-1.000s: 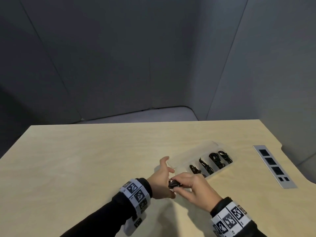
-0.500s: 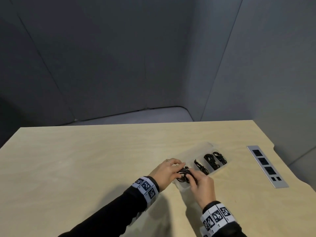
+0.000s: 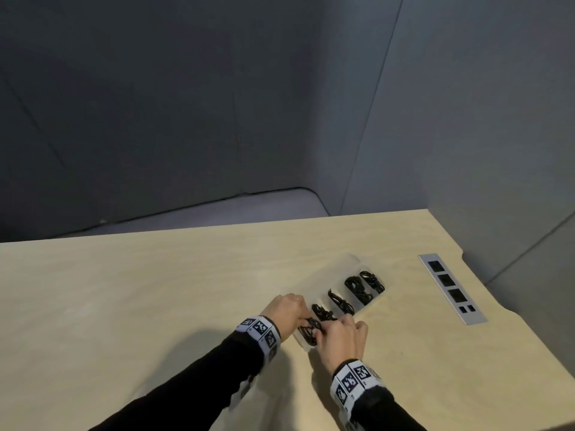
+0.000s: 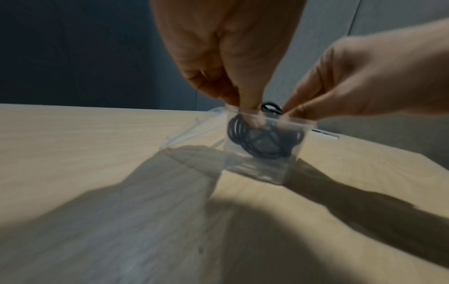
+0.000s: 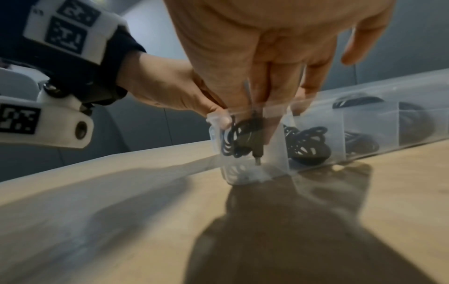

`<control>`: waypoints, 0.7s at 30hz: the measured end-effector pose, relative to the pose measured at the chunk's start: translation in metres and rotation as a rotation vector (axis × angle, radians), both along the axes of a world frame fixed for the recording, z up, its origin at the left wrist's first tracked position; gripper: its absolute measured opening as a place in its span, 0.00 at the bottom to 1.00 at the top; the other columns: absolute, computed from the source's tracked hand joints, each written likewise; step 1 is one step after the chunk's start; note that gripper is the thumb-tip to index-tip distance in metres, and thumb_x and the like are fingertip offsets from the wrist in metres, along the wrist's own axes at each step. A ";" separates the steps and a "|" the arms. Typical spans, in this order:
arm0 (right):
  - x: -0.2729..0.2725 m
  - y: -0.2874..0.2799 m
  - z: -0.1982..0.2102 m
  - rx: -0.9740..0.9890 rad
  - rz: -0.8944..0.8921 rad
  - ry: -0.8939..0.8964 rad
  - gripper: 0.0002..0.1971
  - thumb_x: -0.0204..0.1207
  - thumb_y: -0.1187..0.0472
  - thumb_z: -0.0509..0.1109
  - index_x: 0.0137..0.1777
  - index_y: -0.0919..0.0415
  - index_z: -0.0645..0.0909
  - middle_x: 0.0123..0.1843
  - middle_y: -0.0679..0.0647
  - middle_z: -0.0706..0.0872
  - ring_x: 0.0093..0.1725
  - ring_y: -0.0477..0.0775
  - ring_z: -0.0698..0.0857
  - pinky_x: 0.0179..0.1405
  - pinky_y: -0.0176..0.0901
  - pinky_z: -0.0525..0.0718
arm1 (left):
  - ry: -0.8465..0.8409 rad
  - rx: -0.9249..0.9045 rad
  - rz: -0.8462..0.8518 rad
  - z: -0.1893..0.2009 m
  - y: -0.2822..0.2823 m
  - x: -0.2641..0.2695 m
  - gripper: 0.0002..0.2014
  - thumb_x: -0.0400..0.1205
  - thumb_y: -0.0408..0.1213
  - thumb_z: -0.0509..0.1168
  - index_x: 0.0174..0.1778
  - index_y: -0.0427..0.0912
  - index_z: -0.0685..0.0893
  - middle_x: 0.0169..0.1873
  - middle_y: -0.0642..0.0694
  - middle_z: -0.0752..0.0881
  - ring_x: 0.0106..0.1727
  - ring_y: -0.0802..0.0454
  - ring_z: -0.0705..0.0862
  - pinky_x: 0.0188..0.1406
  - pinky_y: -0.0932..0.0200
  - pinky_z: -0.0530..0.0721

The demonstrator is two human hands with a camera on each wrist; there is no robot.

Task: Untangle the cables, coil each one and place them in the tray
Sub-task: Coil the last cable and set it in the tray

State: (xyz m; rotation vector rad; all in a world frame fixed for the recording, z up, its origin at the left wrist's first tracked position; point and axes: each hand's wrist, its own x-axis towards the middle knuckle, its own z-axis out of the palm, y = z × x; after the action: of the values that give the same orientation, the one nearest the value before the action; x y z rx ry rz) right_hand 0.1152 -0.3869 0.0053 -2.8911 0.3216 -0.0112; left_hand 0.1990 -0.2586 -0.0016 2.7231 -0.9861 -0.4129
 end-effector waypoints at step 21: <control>0.001 0.013 0.003 -0.248 0.292 0.248 0.15 0.65 0.39 0.69 0.43 0.45 0.88 0.52 0.53 0.81 0.60 0.60 0.73 0.66 0.66 0.57 | -0.196 0.262 -0.086 -0.002 0.033 -0.048 0.13 0.70 0.57 0.58 0.36 0.62 0.88 0.58 0.50 0.82 0.60 0.47 0.81 0.73 0.24 0.54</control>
State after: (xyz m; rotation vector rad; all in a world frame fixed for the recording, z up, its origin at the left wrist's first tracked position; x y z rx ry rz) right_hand 0.1160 -0.3734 0.0083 -3.1603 -0.0700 0.3858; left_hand 0.1514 -0.2256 -0.0040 3.0104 -1.1785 -0.3132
